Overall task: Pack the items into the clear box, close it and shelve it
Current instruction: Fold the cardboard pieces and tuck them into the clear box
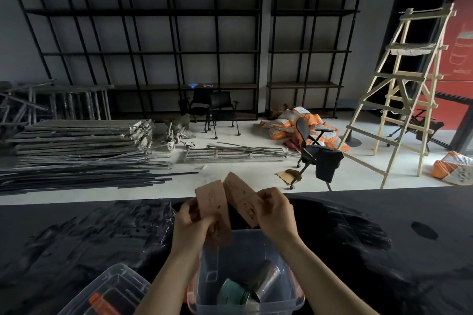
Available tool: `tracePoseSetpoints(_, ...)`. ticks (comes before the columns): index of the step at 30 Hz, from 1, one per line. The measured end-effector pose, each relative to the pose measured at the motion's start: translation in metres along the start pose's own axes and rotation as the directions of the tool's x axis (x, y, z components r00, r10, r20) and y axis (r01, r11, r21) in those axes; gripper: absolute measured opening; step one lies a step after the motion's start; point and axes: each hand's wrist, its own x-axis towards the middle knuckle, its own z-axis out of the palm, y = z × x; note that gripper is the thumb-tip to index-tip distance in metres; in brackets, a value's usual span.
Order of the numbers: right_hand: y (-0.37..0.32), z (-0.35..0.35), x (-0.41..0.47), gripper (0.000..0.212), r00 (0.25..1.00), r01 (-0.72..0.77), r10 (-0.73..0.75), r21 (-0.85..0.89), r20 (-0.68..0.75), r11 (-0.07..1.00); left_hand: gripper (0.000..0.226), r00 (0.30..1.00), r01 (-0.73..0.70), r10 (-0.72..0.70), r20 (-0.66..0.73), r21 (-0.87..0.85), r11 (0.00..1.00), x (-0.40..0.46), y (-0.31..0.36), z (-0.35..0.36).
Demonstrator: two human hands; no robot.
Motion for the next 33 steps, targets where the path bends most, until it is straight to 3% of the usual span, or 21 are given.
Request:
tracePoseSetpoints(3,-0.002,0.014,-0.005,0.013,0.992,-0.011,-0.008,0.142,0.129,0.990,0.024,0.999,0.046,-0.045,0.008,-0.095,0.994,0.001,0.003,0.008)
tracePoseSetpoints(10,0.000,0.033,-0.009,0.033,0.947,-0.073,-0.006,0.234,0.323,0.969,0.028,0.997,0.077,-0.075,0.029,-0.100,0.992,0.004,0.003,0.028)
tracePoseSetpoints(14,-0.007,0.033,-0.013,0.030,0.901,-0.257,0.142,0.242,0.410,0.936,0.027,0.990,0.054,-0.037,0.136,-0.119,0.991,-0.007,-0.001,0.037)
tracePoseSetpoints(17,-0.006,0.032,-0.014,0.034,0.871,-0.251,0.141,0.179,0.471,0.951,0.017,0.972,0.097,-0.073,0.222,-0.099,0.990,-0.011,-0.003,0.040)
tracePoseSetpoints(19,-0.002,0.029,-0.016,0.025,0.871,-0.230,0.130,0.159,0.475,0.960,0.033,0.950,0.085,-0.076,0.302,-0.017,0.996,-0.007,0.000,0.037)
tracePoseSetpoints(23,-0.003,0.027,-0.025,0.017,0.880,-0.134,0.043,0.160,0.473,0.978,0.045,0.959,-0.249,0.218,0.183,0.167,0.954,0.007,0.004,0.036)
tracePoseSetpoints(25,-0.011,0.028,-0.029,0.019,0.853,-0.147,0.036,0.174,0.521,0.974,0.032,0.946,-0.320,0.299,0.125,0.214,0.923,0.013,0.002,0.038)
tracePoseSetpoints(30,-0.015,0.030,-0.026,0.020,0.842,-0.096,0.054,0.050,0.536,0.994,0.018,0.979,-0.201,0.203,0.032,-0.062,0.978,0.005,0.009,0.047)
tracePoseSetpoints(33,-0.011,0.024,-0.021,0.031,0.844,-0.081,0.098,-0.055,0.527,0.995,0.018,0.978,-0.198,0.194,0.079,0.038,0.980,0.006,0.005,0.041)
